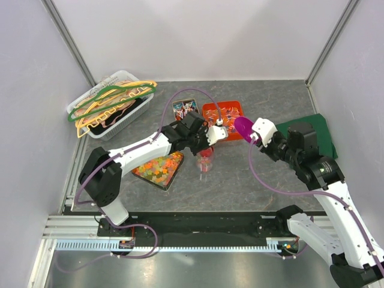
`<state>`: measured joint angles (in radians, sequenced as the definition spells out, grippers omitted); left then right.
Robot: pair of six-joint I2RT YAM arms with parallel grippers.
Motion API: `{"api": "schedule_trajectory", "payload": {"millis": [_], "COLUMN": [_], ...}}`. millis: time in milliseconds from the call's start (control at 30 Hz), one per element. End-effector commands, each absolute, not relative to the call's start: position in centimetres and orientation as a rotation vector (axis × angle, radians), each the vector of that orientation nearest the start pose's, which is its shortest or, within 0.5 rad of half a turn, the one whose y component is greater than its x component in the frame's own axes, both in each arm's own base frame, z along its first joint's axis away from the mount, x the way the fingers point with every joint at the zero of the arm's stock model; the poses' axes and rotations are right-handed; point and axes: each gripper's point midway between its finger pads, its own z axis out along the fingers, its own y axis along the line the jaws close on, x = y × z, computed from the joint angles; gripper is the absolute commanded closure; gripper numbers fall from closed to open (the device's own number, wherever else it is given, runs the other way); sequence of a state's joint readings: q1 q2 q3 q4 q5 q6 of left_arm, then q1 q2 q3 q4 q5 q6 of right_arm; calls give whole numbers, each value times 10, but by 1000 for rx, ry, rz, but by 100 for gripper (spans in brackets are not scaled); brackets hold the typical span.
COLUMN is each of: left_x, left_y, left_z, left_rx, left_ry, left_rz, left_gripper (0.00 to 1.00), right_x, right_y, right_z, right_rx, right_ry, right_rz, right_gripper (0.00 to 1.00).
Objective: Pack the candies
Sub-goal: Move the packing bottle to the center of the board.
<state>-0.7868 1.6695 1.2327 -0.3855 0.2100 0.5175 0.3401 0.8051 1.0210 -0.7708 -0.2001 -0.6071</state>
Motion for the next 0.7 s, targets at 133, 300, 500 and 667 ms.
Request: {"api": "schedule_trajectory", "payload": {"millis": [133,300,500,667], "left_x": [304,307,312,298], "left_y": [-322,-322,-318,-309], "left_z": [130,165,229,286], "left_rx": [1498,1451,1350,1251], "left_ry": [1828,1762,1652,1562], "left_rz": [-348,-343,-327,-433], "left_gripper": [62,43,30,20], "right_x": [240,239,242,256], "right_y": [95,96,98,96], "right_z": [275,277,278,271], "right_rx": [-986,-978,-970,-978], "right_ry": [1761,1756,1760,1797], "right_rz": [40,51,63,21], "right_gripper": [100,100,100,100]}}
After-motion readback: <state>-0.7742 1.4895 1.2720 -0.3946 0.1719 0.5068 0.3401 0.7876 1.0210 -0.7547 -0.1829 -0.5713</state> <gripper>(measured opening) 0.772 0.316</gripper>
